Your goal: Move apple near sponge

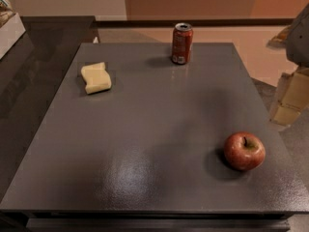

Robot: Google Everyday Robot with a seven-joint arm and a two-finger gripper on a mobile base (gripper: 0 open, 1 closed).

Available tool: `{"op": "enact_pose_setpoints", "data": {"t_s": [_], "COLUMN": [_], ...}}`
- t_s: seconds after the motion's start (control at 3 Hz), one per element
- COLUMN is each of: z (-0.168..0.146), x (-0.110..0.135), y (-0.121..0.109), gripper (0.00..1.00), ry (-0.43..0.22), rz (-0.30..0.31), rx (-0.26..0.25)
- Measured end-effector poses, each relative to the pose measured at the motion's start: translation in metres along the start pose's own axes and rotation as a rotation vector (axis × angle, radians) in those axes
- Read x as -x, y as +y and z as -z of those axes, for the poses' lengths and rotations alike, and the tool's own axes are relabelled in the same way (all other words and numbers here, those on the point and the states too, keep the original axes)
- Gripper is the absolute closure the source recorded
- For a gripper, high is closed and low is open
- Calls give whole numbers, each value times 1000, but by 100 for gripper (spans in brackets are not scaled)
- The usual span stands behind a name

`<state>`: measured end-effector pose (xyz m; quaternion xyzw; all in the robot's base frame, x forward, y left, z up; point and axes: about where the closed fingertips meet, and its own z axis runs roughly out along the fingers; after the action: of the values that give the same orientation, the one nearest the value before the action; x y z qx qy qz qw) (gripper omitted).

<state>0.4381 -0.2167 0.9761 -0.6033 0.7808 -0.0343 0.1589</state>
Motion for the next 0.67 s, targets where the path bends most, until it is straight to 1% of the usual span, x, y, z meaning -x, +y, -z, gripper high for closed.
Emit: {"op": "enact_pose_setpoints", "data": {"t_s": [0.33,0.67], "z": [0,1], "x": [0,0], "y": [0,10], "gripper": [0,0], "ry": [-1,-15], "rz": [0,7], "rx": [-2,7]}}
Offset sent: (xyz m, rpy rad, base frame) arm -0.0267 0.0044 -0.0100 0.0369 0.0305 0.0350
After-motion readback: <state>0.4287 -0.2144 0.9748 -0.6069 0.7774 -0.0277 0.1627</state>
